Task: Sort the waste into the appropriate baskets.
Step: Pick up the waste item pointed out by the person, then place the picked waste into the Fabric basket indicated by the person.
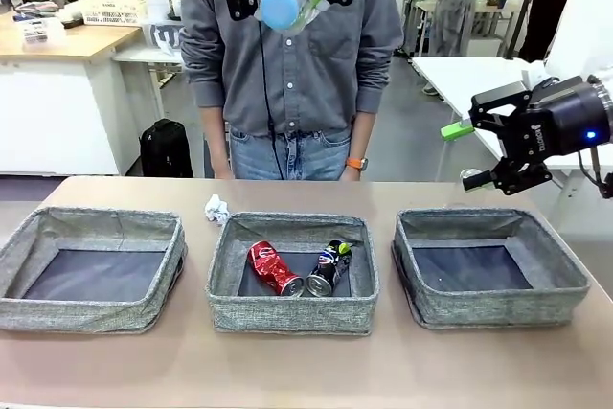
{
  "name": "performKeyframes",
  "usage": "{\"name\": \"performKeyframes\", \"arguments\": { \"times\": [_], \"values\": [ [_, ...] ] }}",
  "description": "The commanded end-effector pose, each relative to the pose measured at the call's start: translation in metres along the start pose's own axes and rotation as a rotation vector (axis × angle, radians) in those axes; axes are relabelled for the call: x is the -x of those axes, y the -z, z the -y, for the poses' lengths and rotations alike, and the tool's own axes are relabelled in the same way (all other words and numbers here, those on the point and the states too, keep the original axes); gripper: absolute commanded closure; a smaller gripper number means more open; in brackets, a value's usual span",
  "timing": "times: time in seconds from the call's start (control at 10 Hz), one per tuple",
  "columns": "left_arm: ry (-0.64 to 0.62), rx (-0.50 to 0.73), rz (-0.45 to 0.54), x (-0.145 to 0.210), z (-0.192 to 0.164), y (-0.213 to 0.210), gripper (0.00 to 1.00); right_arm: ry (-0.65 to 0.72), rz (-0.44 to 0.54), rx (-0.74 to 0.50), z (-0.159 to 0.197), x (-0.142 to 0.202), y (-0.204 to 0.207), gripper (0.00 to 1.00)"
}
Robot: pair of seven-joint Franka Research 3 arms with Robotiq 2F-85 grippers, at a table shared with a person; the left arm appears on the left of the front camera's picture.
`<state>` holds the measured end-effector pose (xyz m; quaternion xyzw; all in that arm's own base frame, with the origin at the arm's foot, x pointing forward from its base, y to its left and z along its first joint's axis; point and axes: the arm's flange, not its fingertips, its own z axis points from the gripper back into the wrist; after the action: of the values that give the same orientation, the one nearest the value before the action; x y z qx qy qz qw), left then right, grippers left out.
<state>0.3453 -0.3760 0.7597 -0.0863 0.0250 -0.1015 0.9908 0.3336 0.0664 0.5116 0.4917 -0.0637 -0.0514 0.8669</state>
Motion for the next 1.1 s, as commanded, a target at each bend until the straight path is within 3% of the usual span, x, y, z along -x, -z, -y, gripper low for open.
{"name": "performKeyframes", "arguments": {
  "times": [0.0, 1.0],
  "values": [
    [0.021, -0.025, 0.013, 0.0033, -0.0036, -0.0027, 0.99, -0.008, -0.009, 0.0, -0.0013, -0.0013, -0.0012, 0.0],
    [0.021, -0.025, 0.013, 0.0033, -0.0036, -0.0027, 0.99, -0.008, -0.009, 0.0, -0.0013, -0.0013, -0.0012, 0.0]
  ]
}}
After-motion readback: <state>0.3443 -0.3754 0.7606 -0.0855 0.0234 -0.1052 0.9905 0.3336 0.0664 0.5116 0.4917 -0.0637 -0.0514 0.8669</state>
